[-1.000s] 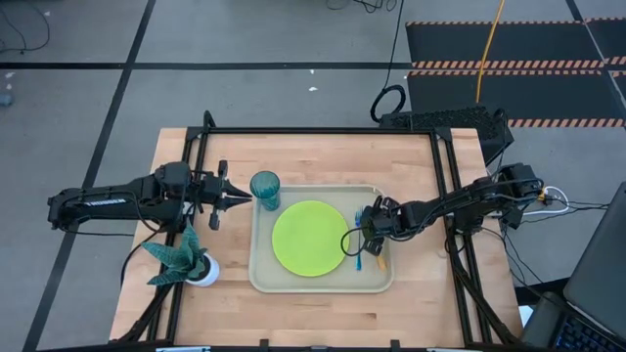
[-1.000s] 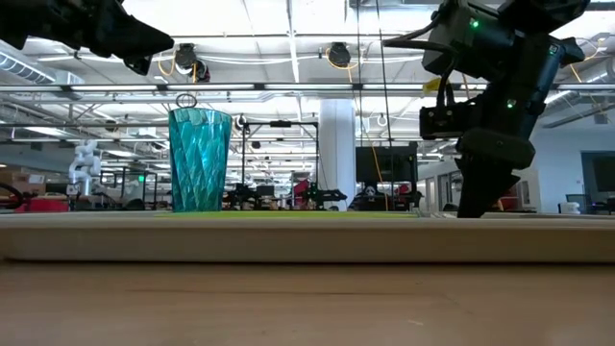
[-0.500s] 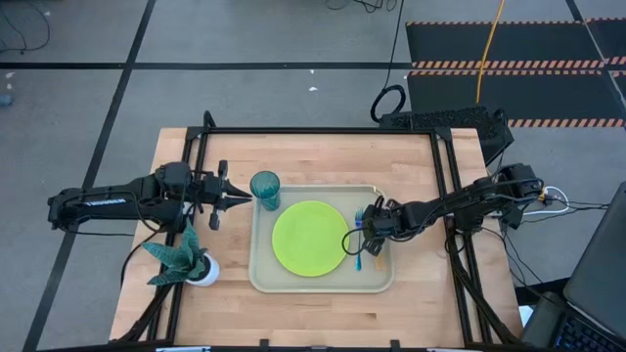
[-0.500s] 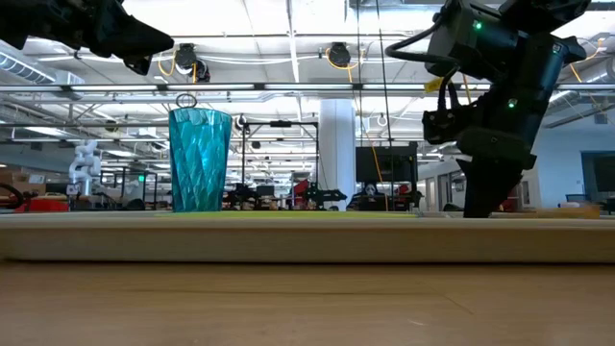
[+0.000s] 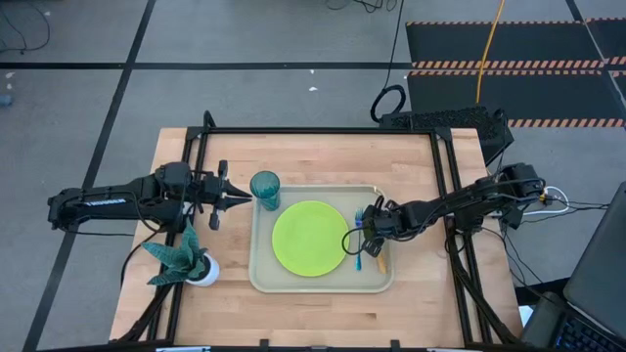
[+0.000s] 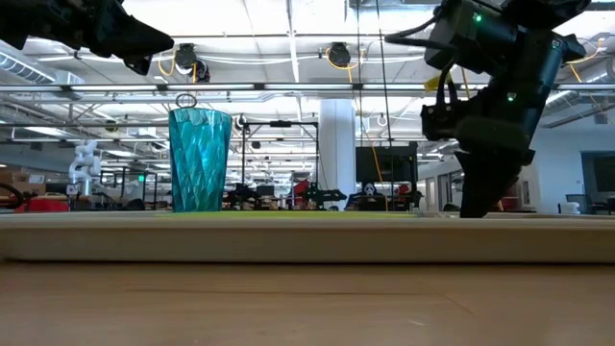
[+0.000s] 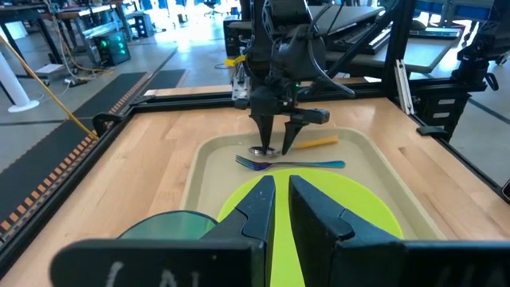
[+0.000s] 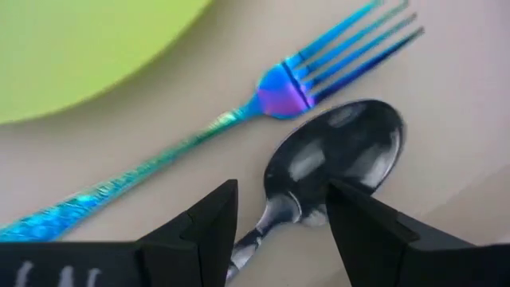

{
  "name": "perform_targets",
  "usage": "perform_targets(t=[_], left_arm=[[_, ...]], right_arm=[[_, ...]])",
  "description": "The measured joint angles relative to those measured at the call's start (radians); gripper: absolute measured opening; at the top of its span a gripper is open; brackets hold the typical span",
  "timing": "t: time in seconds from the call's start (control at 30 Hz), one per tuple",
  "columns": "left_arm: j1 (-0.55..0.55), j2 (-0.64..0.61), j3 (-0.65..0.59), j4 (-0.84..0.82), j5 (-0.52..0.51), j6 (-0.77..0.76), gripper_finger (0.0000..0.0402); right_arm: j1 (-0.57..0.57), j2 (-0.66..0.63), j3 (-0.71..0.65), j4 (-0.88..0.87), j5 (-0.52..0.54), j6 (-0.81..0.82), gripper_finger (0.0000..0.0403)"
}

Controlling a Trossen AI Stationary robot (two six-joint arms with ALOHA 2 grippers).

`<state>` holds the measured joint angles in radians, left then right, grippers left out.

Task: Pick and place plate/cup/fork/spoon on tray
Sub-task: Put the yellow spoon on the gray serving tray

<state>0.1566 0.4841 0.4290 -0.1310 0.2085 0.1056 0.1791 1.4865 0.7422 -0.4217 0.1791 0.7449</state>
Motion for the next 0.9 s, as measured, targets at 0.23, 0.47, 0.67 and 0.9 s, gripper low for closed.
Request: perform_targets(t=[0.23, 0.47, 0.67, 0.9], left_arm=[[-0.001, 0.0, 0.0, 0.0, 0.0, 0.005, 0.0042], [0.0, 0.0, 0.0, -0.002, 0.0, -0.002, 0.0042], [0.0, 0.0, 0.0, -0.008, 0.0, -0.004, 0.0042], [-0.001, 0.0, 0.0, -0.008, 0.0, -0.017, 0.0042]], right_arm=[[0.001, -0.076, 0.0, 0.028, 0.046, -0.025, 0.0183], [0.014, -0.134, 0.0, -0.106, 0.027, 0.079, 0.0183], [0.09, -0.134, 0.0, -0.114, -0.027, 0.27, 0.0183], [0.138, -0.112, 0.0, -0.089, -0.053, 0.473, 0.0183]])
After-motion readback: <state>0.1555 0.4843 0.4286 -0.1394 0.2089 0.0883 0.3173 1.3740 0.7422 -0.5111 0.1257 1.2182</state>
